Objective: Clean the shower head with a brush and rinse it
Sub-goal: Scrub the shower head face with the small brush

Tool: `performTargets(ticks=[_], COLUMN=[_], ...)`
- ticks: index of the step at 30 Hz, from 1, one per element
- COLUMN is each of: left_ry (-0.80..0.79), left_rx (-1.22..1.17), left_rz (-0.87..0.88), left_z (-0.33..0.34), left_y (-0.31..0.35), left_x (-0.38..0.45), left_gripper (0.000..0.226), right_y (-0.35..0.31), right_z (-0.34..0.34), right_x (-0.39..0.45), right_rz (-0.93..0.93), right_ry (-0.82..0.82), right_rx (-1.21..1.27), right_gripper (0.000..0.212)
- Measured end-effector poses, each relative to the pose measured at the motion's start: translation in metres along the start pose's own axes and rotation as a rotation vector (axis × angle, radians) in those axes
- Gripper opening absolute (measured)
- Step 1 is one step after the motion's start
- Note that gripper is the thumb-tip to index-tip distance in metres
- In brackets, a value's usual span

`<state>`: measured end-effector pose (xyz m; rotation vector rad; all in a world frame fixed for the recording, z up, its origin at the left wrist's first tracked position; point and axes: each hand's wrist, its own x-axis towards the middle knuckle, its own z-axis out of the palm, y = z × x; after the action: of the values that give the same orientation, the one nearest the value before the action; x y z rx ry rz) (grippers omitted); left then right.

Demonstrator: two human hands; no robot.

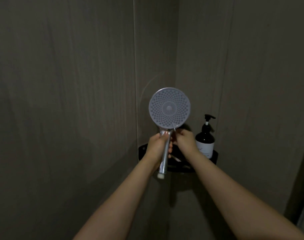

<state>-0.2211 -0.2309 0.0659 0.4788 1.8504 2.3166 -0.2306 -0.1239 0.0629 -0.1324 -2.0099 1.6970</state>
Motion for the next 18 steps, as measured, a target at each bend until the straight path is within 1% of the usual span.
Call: performTargets(ticks=[1,2,3,4,6,10,13,18], left_ry=[-0.001,-0.006,-0.010,-0.014,-0.015,-0.036,-0.038,-0.003], left_rx=[0.000,-0.001,-0.001,-0.001,0.001,-0.010,-0.050,-0.036], left_rz=[-0.003,-0.005,-0.009,-0.012,-0.016,-0.034,-0.098,-0.190], left_z=[0.003,0.006,0.010,0.014,0.025,0.053,0.077,0.106], left_y=[-0.001,-0.003,-0.005,-0.007,-0.012,-0.034,-0.057,-0.097], left_x=[-0.007,-0.014,-0.023,-0.032,-0.054,-0.112,-0.161,-0.210], left_gripper=[0.023,0.022,0.022,0.022,0.022,0.019,0.019,0.022], right_y=[-0.008,-0.015,-0.020,-0.023,-0.022,-0.001,0.023,0.056], right_z=[-0.004,-0.010,-0.017,-0.025,-0.041,-0.077,-0.110,-0.148], right_x=[-0.007,-0.015,-0.024,-0.034,-0.055,-0.105,-0.143,-0.199], right_rz=[0.038,0.071,0.095,0.106,0.095,0.070,0.125,0.212], right_ry=[-0.057,-0.134,-0.207,-0.260,-0.291,-0.277,-0.281,-0.257], right_rx=[0.252,0.447,0.567,0.621,0.640,0.637,0.615,0.557], right_gripper=[0.022,0.021,0.018,0.015,0.013,0.016,0.013,0.013])
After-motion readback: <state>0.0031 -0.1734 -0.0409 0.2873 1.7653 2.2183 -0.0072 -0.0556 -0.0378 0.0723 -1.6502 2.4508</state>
